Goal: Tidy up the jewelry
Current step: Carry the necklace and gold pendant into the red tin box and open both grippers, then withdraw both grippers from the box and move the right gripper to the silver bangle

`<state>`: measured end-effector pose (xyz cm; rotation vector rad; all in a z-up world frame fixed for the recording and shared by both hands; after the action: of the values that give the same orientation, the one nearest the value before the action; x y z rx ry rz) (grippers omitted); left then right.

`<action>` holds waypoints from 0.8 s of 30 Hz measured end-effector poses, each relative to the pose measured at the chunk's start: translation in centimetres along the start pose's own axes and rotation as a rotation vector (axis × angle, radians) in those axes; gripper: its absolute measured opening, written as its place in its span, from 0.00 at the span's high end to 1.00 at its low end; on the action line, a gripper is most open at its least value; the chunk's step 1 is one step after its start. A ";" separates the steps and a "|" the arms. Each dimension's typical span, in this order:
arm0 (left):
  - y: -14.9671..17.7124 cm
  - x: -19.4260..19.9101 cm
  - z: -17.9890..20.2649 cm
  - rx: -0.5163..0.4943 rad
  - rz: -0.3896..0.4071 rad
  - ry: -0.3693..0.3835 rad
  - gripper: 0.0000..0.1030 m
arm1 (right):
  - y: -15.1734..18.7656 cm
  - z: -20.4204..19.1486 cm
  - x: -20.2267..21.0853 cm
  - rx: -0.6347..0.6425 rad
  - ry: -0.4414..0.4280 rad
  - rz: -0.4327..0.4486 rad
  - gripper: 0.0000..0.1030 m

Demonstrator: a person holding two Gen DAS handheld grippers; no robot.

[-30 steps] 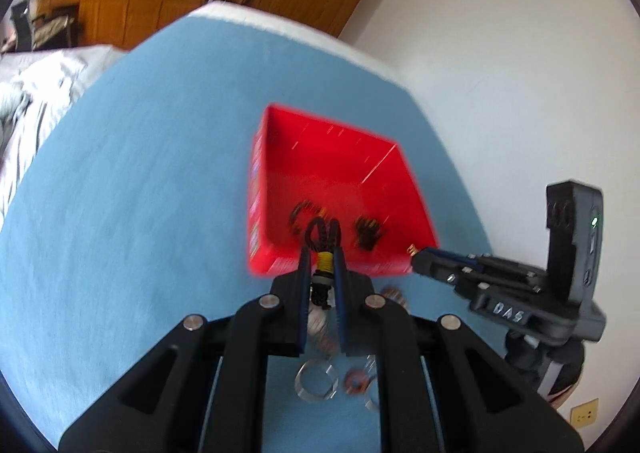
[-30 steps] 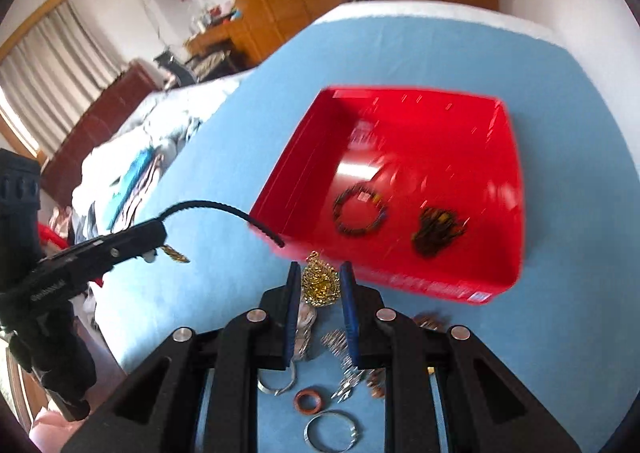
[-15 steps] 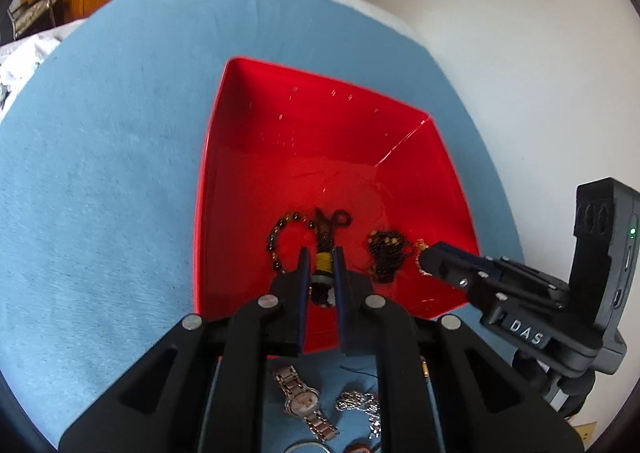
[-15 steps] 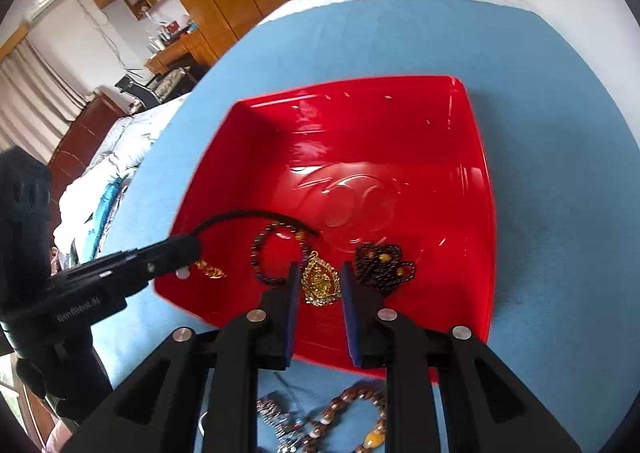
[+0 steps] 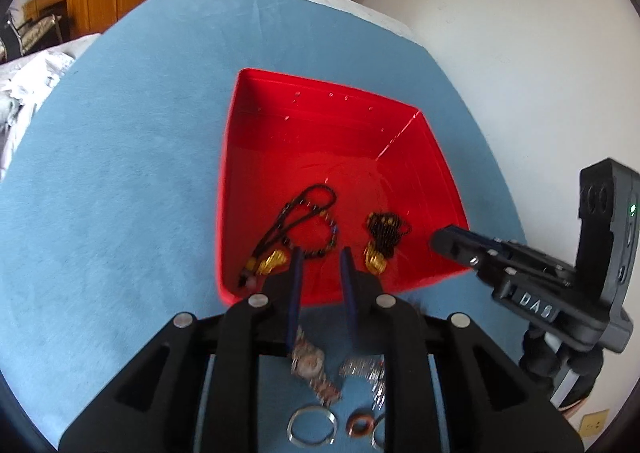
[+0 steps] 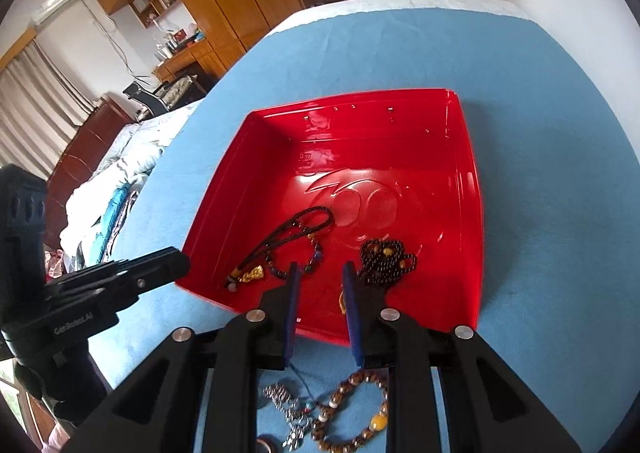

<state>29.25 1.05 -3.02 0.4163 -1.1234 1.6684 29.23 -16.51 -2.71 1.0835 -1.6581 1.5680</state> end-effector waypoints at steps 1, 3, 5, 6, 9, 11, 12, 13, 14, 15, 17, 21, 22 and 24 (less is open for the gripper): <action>0.5 0.3 0.1 -0.004 -0.003 -0.007 0.83 | 0.5 0.0 0.4 0.002 0.000 0.000 0.78; 1.4 1.1 0.3 -0.007 -0.007 -0.019 0.77 | 1.2 0.0 1.1 0.004 -0.002 0.000 0.78; 2.5 1.6 0.2 -0.010 -0.005 -0.036 0.67 | 2.1 0.1 1.9 0.008 0.004 0.004 0.78; 3.0 1.9 0.1 -0.013 -0.001 -0.043 0.66 | 2.5 0.1 2.1 0.010 0.007 0.006 0.78; 4.5 2.5 -0.3 -0.009 -0.012 -0.052 0.66 | 3.8 0.2 2.6 0.013 0.016 0.001 0.78; 5.4 2.6 -0.8 -0.002 -0.023 -0.058 0.66 | 4.8 0.1 2.7 0.021 0.021 -0.009 0.78; 6.2 2.7 -0.8 -0.003 -0.032 -0.062 0.66 | 5.5 0.0 2.6 0.026 0.023 -0.022 0.78; 6.7 2.9 -0.8 -0.002 -0.039 -0.064 0.66 | 5.8 0.0 2.6 0.027 0.023 -0.029 0.78; 7.3 3.0 -0.9 0.000 -0.048 -0.067 0.65 | 6.5 0.0 2.5 0.029 0.022 -0.042 0.78; 8.0 2.9 -0.9 0.000 -0.060 -0.069 0.64 | 6.9 0.0 2.5 0.030 0.023 -0.050 0.78; 9.3 2.7 -0.7 -0.010 -0.077 -0.081 0.52 | 8.1 -0.1 2.3 0.033 0.027 -0.070 0.78; 11.6 2.3 -0.7 -0.024 -0.121 -0.091 0.50 | 11.3 -0.5 2.0 0.050 0.022 -0.127 0.77; 12.1 2.2 -0.8 -0.020 -0.130 -0.091 0.50 | 12.0 -0.7 2.0 0.057 0.019 -0.140 0.74; 12.9 2.1 -1.2 -0.010 -0.140 -0.094 0.48 | 13.2 -1.0 2.0 0.065 0.016 -0.161 0.70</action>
<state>17.29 2.89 -8.20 0.5594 -1.1449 1.5335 16.70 -16.30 -7.41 1.2032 -1.4799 1.5308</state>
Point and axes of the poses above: each gripper's, at about its wrist camera, not at the fingertips, and x roughly against the way its jaws point, z to its right, y to its underside, the point moved 5 cm from there along -x, roughly the way its jaws point, and after that the axes turned 13 degrees about y, right-handed, at the moved point
